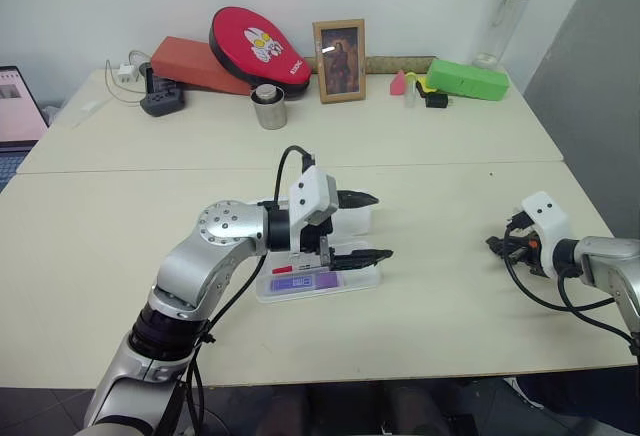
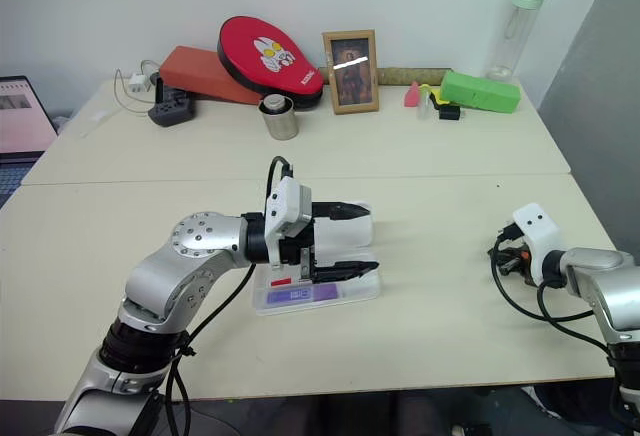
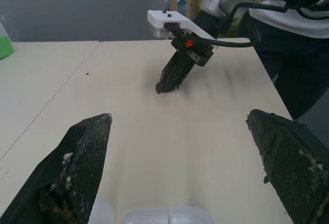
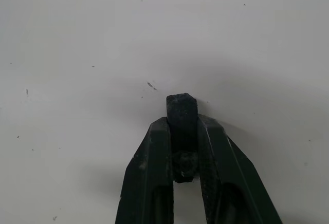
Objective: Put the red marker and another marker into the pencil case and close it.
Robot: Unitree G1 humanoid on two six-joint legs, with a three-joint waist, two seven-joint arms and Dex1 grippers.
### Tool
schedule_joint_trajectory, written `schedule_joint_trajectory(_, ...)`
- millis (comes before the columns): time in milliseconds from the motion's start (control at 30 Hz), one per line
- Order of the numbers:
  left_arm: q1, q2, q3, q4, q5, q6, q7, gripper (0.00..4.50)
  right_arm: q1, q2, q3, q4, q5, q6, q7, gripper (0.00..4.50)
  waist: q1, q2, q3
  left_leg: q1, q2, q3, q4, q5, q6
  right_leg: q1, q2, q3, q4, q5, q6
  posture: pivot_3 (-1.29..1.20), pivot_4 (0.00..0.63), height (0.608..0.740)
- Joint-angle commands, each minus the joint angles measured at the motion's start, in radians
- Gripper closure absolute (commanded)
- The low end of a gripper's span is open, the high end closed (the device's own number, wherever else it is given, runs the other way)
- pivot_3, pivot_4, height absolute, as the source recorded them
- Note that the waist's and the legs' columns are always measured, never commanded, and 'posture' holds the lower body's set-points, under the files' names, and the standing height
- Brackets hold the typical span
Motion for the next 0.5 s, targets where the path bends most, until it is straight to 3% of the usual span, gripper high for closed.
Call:
schedule_joint_trajectory(33,0.024,0.052,0.043,-0.037,-0.02,-0.003,-0.025,0.0,-0.013,-0.018,-0.021,-0.142,0.036,-0.119,0.083,4.2,-0.003,0.0,0.0,0.0,0.0,0.0,0.0,0.0,0.0,0.0,0.0,0.0,0.0,0.0,0.0,0.0,0.15,0.74)
schedule_joint_trajectory(200,0.133,0.223,0.143,-0.049,-0.037,-0.003,-0.102,0.0,-0.115,0.023,0.082,-0.273,0.083,-0.267,0.234,4.21,-0.015,0.001,0.0,0.003,0.002,0.0,-0.001,0.0,0.0,0.0,0.005,0.002,0.0,0.0,0.0,0.0,0.15,0.74)
schedule_joint_trajectory(500,0.332,0.398,0.344,-0.107,-0.108,0.028,-0.146,0.0,-0.304,0.175,0.424,-0.153,-0.059,-0.374,0.344,4.21,0.0,0.0,0.001,0.001,0.008,-0.001,-0.001,0.0,0.0,-0.001,0.007,0.001,-0.001,0.0,-0.001,0.0,0.15,0.74)
